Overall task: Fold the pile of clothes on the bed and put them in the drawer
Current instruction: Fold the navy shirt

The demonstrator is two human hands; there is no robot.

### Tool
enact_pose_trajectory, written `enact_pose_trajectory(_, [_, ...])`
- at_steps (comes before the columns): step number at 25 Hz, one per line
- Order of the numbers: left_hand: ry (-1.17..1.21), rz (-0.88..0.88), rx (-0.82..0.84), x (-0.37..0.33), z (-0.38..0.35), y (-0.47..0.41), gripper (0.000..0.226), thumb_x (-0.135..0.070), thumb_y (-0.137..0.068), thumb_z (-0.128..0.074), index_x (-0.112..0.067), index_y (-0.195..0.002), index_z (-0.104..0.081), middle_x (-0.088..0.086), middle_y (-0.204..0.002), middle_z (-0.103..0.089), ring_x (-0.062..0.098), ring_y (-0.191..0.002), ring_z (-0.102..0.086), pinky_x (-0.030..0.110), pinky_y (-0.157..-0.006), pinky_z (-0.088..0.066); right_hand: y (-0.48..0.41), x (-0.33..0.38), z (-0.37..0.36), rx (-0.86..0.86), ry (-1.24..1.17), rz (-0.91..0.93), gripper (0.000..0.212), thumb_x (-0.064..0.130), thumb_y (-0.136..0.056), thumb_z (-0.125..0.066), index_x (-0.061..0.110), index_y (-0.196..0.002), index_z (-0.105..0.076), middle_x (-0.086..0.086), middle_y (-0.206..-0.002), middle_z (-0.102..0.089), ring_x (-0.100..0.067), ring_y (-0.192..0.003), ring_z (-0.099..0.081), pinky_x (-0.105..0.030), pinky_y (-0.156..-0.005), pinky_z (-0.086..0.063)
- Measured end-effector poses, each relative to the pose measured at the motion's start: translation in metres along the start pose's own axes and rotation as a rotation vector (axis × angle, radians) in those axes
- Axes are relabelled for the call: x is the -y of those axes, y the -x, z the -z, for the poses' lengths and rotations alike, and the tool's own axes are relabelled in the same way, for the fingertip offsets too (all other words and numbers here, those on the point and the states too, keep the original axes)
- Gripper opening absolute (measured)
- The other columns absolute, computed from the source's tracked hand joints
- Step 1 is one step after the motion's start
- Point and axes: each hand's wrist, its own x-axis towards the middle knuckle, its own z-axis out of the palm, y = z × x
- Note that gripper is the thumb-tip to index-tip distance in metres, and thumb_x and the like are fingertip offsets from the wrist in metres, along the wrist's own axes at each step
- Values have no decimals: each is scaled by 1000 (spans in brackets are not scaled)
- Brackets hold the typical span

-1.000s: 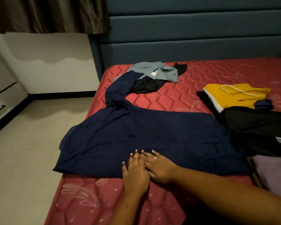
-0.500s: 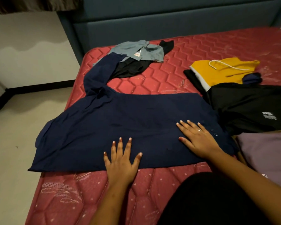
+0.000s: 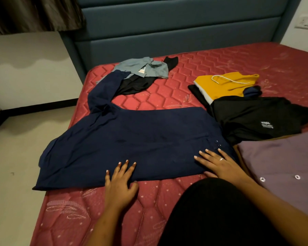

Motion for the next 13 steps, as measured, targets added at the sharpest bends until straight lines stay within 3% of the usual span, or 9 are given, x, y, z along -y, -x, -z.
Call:
enact_pose_trajectory(2, [12,2,-22,8,1,4,73,-43,-73,-22,-42,-145,-35,-16,-154,-28,8,-145,-17,44,-118,-1,-2,2,0,28,30,8,81,43,-81,-41,40,-151,-1,-1,-135,-58,-22,-120,-58,-46,-102,-35])
enact_pose_trajectory(4, [2,8,-22,12,3,1,71,-33,-75,-23,-42,-144,-37,-15,-153,-32,8,-144,-20,43,-117,-7,-5,1,1,77,47,-34,99,48,-74,-62,43,-150,0,-4,-132,-60,-24,-118,-60,-50,-96,-44])
enact_pose_trajectory(6, [-34,-1,-25,15,4,-7,66,-23,-80,-35,-41,-143,-40,-13,-151,-37,11,-143,-26,46,-116,-17,-19,3,1,115,61,-50,128,32,-58,-86,41,-150,3,-8,-128,-62,-26,-116,-61,-52,-92,-48])
enact_pose_trajectory(7, [-68,-13,-24,17,5,-10,65,-18,-82,-42,-40,-143,-41,-12,-150,-40,13,-142,-29,47,-114,-21,-24,4,6,93,122,-34,130,23,-61,-85,40,-150,7,-10,-132,-60,-27,-120,-59,-52,-96,-45])
enact_pose_trajectory(10, [-175,-3,-6,32,12,-13,71,-2,-84,-50,-36,-146,-37,-8,-150,-40,15,-142,-31,48,-113,-25,-25,0,17,54,255,17,84,18,-96,-48,42,-148,13,-9,-158,-23,-25,-145,-24,-45,-117,-14])
enact_pose_trajectory(13, [-204,38,30,47,25,-14,77,4,-87,-43,-35,-150,-26,-6,-156,-29,16,-145,-23,47,-115,-23,-23,-4,31,163,295,31,69,19,-101,-37,41,-150,6,-7,-160,-15,-25,-147,-16,-41,-119,-7])
